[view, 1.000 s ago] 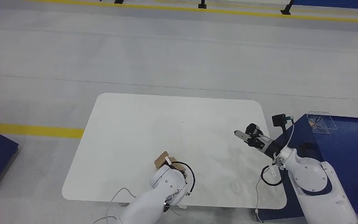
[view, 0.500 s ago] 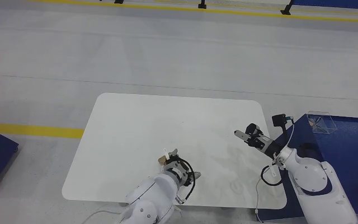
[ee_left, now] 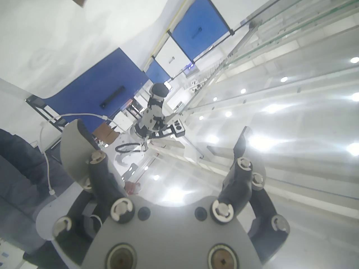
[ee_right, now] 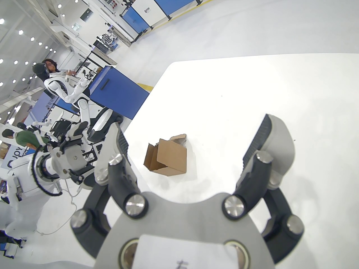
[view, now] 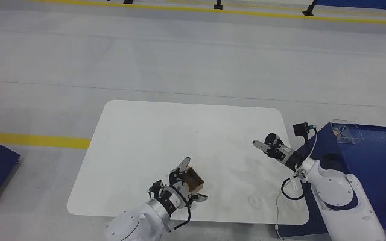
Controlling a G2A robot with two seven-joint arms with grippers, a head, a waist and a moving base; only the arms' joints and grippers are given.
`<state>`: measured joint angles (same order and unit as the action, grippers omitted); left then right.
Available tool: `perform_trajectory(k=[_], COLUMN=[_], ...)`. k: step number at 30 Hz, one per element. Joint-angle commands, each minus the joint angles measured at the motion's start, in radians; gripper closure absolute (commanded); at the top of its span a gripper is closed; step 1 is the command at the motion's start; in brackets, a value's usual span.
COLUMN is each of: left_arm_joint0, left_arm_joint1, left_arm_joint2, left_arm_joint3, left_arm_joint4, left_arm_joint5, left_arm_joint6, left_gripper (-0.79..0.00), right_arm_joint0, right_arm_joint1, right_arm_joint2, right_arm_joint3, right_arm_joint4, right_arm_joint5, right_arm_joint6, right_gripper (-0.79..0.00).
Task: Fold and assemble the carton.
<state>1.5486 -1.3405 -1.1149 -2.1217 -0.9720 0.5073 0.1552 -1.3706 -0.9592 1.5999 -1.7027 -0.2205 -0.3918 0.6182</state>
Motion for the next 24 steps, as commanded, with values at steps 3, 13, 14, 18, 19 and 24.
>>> perform_trajectory(k=[3, 13, 14, 18, 19, 24], left_arm_joint0=[0.000, 0.000, 0.000, 0.000, -0.002, 0.016], left_arm_joint1=[0.000, 0.000, 0.000, 0.000, 0.001, 0.027], left_arm_joint2=[0.000, 0.000, 0.000, 0.000, 0.001, 0.047], left_arm_joint3=[0.000, 0.000, 0.000, 0.000, -0.002, -0.120], left_arm_joint4=[-0.010, -0.010, -0.010, -0.010, 0.002, 0.458], left_arm_joint5=[0.000, 0.000, 0.000, 0.000, 0.004, 0.179], left_arm_joint6=[0.083, 0.083, 0.083, 0.083, 0.083, 0.253], left_gripper=[-0.785, -0.785, -0.785, -0.785, -0.785, -0.785], right_arm_joint0=[0.000, 0.000, 0.000, 0.000, 0.000, 0.025], right_arm_joint1=[0.000, 0.000, 0.000, 0.000, 0.000, -0.002], right_arm_joint2=[0.000, 0.000, 0.000, 0.000, 0.000, -0.078], right_arm_joint3=[0.000, 0.000, 0.000, 0.000, 0.000, -0.058], right_arm_joint4=[0.000, 0.000, 0.000, 0.000, 0.000, -0.120], right_arm_joint5=[0.000, 0.000, 0.000, 0.000, 0.000, 0.072], right_arm_joint6=[0.000, 0.000, 0.000, 0.000, 0.000, 0.061], right_gripper=[-0.785, -0.785, -0.785, -0.785, -0.785, -0.785])
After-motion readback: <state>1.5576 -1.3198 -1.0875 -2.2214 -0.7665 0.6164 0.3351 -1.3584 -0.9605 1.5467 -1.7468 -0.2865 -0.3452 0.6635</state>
